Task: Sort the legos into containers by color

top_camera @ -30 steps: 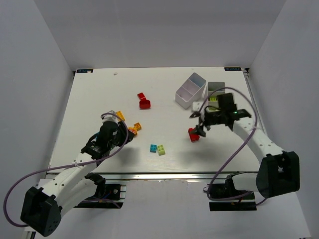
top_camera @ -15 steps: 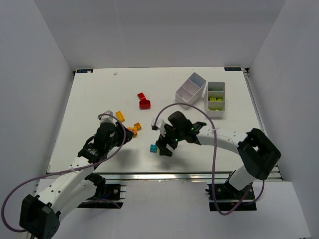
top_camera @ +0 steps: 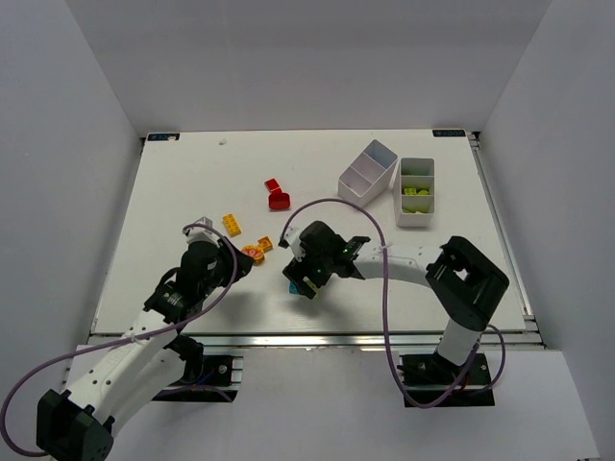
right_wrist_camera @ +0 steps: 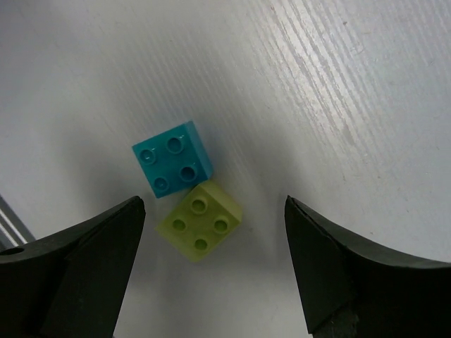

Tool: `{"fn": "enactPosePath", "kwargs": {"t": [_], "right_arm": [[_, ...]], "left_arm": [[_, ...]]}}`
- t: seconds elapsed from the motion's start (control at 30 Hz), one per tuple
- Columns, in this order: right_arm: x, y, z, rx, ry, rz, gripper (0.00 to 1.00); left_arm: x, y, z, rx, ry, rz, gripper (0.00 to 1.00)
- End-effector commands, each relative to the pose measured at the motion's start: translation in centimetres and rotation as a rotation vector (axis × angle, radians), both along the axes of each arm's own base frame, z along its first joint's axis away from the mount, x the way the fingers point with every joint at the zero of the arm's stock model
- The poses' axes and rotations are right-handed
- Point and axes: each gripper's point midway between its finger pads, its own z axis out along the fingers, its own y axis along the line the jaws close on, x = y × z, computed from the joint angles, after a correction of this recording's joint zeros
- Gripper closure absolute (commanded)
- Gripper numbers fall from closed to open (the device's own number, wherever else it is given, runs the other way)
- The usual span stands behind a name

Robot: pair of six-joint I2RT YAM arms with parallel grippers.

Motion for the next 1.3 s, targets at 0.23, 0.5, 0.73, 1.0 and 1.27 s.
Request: {"fn": "enactPosePath", "kwargs": {"t": [0.23, 0.5, 0.73, 1.0, 1.27], "right_arm": [[-1.3, -2.4, -2.3, -0.155, -0.037, -0.007, 0.22], [-1.2, -2.7, -3.5, -0.167, -0.046, -0.005, 0.45], [0.4, -2.7, -0.7, -0.094, -0.129, 0.060, 0.83], [4.1, -5.3, 5.8, 0.117, -0.150, 0.230, 1.00], [11.6, -15.5, 10.3, -0.001, -0.390, 0.267, 1.00]], "left_arm": [[-0.4, 0.9, -0.5, 0.034, 0.014, 0.022, 0.48], [-0.6, 1.1, -0.3, 0.039, 0.013, 0.019, 0.48], [-0.9, 1.3, 0.2, 0.022, 0.001, 0.033, 0.48], [-0.8, 0.7, 0.0, -0.014, -0.009, 0.024, 0.48], [0.0, -0.3, -0.2, -0.017, -0.008, -0.015, 0.48]]}}
